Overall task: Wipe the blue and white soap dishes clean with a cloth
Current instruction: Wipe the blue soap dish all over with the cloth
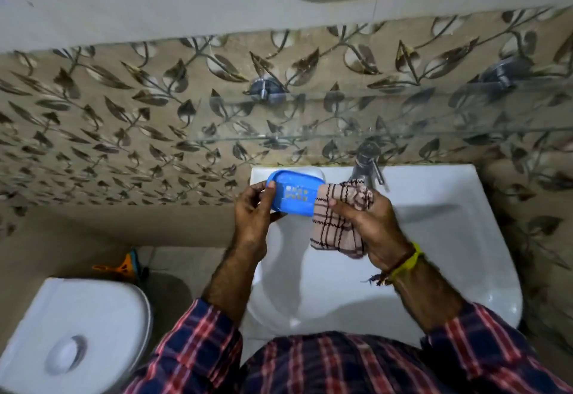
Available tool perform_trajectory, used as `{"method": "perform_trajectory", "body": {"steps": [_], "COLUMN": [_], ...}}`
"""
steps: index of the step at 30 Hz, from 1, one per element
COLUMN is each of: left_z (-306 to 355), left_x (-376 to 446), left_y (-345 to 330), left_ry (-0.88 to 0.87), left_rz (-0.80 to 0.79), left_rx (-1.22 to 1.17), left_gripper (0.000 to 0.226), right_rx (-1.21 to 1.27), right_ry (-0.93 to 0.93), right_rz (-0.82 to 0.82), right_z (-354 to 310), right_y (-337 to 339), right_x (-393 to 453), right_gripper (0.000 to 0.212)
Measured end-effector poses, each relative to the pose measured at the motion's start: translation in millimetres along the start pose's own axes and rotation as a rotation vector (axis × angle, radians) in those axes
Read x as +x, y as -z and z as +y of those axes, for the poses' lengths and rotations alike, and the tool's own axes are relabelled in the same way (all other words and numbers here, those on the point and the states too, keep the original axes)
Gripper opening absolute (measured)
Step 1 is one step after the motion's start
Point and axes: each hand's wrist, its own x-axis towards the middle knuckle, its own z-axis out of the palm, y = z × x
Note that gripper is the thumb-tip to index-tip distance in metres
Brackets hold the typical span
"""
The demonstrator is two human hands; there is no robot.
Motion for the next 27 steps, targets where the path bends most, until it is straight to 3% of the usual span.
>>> {"method": "perform_trajectory", "body": {"steps": [8, 11, 14, 17, 21, 27], "left_z": [-7.3, -13.8, -18.7, -22.0, -24.1, -22.6], "left_x": [-54.7, -75.7, -90.3, -99.4, -104.4, -100.6], "left_y": [6.7, 11.7, 11.2, 9.0, 2.7, -18.0], "left_ry": [0.108, 0.181, 0.239, 0.303, 0.303, 0.302], "left_rz": [-0.121, -0.215, -0.281, -0.333, -0.327, -0.279], "left_rx": [-0.266, -0.332, -0.304, -0.331, -0.435, -0.534], "left_gripper": [0.009, 0.05, 0.058, 0.059, 0.06, 0.103], "right_rx": [-0.099, -0.191, -0.296, -0.467, -0.522, -0.649], "right_ry": [0.052, 0.102, 0.049, 0.064, 0.051, 0.08], "right_rz": [0.064, 0.097, 0.023, 0.046, 0.065, 0.027], "right_z": [-27.2, -34.5, -32.3, -26.6, -24.9, -23.9], "right_y": [32.1, 49.5, 54.8, 54.2, 54.5, 48.8], "right_x": [-42.1, -66.4, -83.3, -91.7, -100.2, -96.5], "right_gripper": [0.018, 0.022, 0.027, 0.028, 0.032, 0.033]}}
